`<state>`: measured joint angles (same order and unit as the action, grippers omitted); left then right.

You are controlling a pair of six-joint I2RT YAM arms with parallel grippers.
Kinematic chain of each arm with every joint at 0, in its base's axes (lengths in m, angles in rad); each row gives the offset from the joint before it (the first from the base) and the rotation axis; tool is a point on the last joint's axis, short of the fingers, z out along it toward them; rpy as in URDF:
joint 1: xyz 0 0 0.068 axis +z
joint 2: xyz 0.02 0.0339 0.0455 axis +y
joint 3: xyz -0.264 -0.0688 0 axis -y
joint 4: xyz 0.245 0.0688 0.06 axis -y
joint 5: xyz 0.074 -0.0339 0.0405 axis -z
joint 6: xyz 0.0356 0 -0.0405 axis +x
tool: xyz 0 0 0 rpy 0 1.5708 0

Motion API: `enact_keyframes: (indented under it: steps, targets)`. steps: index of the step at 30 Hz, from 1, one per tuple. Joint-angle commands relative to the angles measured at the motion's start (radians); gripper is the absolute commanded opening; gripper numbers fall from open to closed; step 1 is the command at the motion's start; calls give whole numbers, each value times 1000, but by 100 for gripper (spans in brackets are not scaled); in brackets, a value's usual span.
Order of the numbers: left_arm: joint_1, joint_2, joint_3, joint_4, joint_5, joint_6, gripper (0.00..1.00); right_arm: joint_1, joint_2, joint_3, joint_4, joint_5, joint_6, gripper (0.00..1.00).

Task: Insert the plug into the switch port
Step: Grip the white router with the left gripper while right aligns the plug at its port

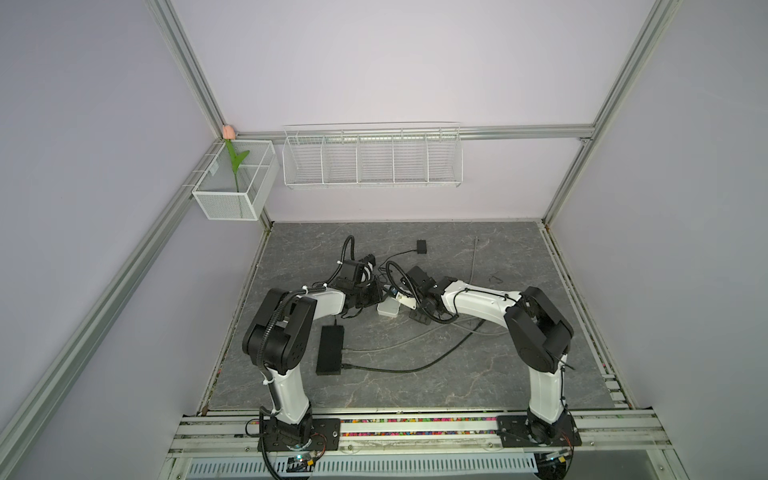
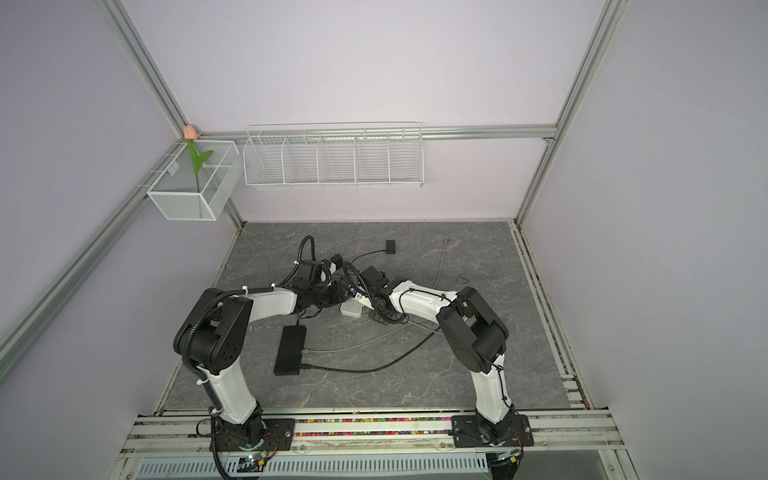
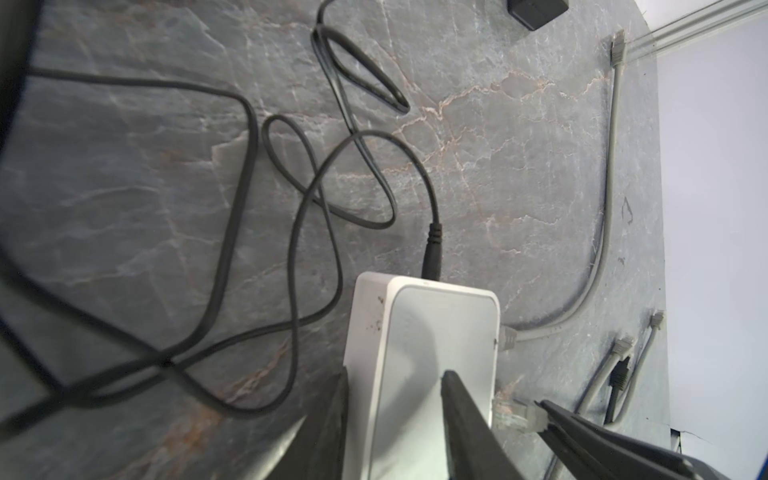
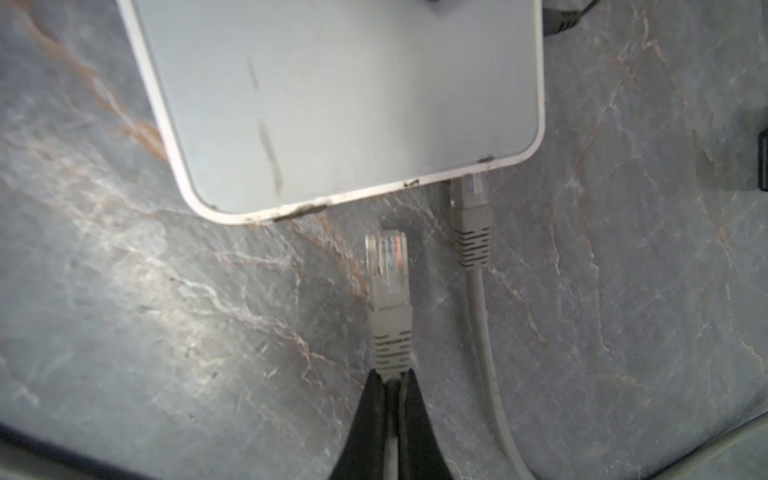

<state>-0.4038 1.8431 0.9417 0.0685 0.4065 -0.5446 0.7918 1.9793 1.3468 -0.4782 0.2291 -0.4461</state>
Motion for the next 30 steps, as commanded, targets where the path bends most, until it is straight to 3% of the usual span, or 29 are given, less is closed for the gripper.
enact_keyframes:
  steps: [1,30]
  targets:
    - [6,18,21,25,21,5,36,-6,5,17,18,-40,-10,7]
    - [4,53,-19,55,38,1,31,-4,21,23,61,-125,14,6]
